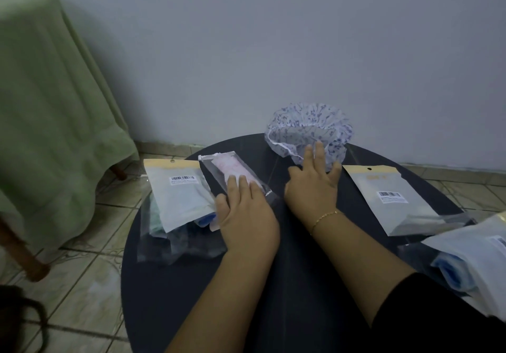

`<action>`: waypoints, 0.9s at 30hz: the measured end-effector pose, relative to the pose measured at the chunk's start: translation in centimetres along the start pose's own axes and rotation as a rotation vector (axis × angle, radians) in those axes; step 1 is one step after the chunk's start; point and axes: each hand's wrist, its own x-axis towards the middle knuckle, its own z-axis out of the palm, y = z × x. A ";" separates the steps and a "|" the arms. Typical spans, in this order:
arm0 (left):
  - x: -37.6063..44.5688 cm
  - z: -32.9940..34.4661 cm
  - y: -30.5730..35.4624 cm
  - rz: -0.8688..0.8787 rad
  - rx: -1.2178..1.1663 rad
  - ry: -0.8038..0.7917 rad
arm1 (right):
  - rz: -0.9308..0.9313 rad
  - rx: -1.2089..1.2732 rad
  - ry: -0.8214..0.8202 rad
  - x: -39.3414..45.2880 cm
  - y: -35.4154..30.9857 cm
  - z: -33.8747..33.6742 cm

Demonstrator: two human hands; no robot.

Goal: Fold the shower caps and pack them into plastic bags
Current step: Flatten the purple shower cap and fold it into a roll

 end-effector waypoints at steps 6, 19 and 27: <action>-0.6 0.0 0.5 0.105 -0.047 0.075 | -0.001 0.017 0.069 -1.4 0.7 -1.7; -6.5 -4.7 2.3 -0.156 -1.119 -0.235 | 0.047 0.606 0.151 -13.8 2.3 -9.1; -9.5 -6.6 2.1 -0.166 -1.563 -0.215 | -0.209 0.848 0.176 -21.1 2.7 -11.5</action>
